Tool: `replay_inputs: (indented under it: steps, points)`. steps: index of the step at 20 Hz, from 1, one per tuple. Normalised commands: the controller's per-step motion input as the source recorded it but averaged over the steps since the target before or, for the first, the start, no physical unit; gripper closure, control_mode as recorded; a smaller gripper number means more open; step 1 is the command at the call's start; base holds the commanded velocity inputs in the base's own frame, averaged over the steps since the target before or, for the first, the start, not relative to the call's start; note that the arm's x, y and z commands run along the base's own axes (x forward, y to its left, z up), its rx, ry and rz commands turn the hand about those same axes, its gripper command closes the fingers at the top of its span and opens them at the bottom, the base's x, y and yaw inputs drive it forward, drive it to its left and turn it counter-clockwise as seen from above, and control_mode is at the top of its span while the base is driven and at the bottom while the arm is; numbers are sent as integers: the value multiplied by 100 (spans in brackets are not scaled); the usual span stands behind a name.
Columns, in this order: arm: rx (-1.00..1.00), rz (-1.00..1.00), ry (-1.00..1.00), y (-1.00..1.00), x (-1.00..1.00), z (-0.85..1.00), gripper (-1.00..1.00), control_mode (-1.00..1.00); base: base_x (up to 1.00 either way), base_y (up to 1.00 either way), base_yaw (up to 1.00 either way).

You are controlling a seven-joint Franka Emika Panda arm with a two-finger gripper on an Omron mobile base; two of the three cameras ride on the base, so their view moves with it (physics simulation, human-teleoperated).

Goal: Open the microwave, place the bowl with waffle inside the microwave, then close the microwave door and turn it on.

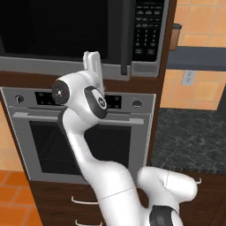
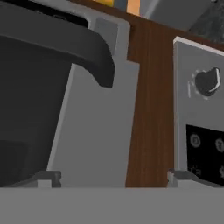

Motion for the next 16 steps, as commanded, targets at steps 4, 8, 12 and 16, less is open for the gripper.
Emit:
replay_inputs:
  steps: [4,8,12,16]
  points:
    - [0,6,0,42,71,12,-100,-100,0,0,0]
    - [0,0,0,33,79,1,-100,-100,0,0,0]
    - [0,0,0,22,92,0,-100,-100,0,0,0]
    - [-4,0,-1,-6,-4,-23,-100,-100,0,0,0]
